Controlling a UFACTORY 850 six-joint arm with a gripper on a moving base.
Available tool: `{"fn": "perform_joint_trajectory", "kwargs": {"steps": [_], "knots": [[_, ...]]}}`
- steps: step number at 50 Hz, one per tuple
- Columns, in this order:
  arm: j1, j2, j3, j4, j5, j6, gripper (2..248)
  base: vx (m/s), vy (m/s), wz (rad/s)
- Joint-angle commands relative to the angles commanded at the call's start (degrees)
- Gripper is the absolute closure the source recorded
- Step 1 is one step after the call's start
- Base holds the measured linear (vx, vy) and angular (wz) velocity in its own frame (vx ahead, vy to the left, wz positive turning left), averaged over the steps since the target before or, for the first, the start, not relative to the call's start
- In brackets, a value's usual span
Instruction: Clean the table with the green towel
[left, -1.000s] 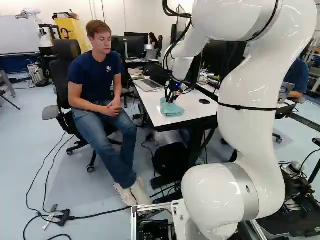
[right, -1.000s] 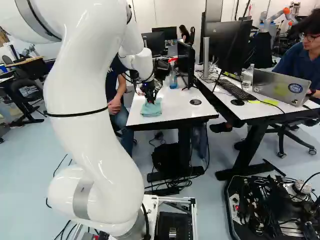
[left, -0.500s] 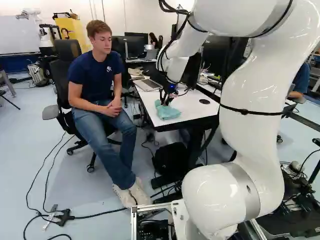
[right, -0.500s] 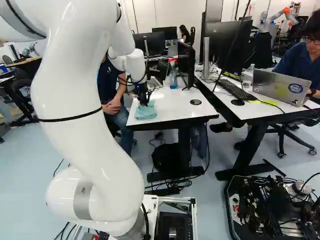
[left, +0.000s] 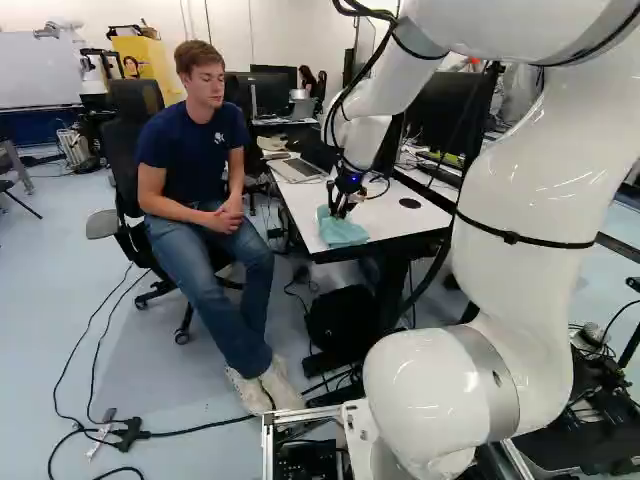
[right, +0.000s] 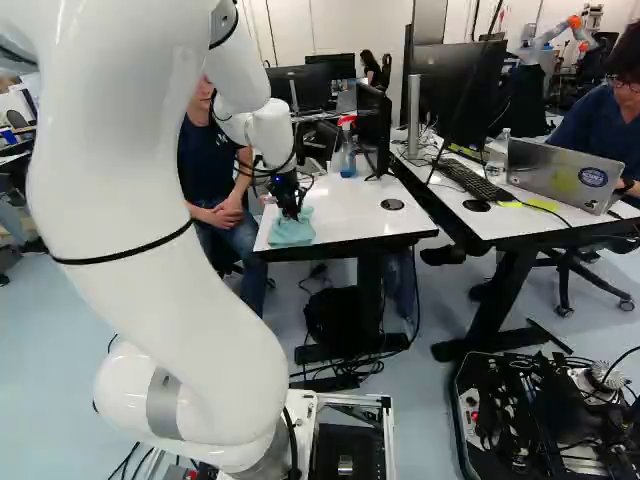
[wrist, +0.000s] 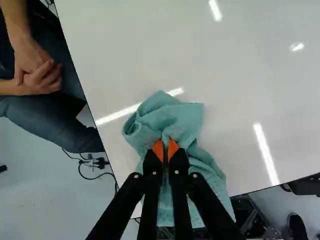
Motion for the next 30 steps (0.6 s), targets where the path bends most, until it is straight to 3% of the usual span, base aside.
{"fn": "perform_joint_trajectory", "kwargs": {"steps": [30], "knots": [[-6.7,0.9,1.0,0.0,0.0,0.0,219,0.000,0.000,0.000]]}}
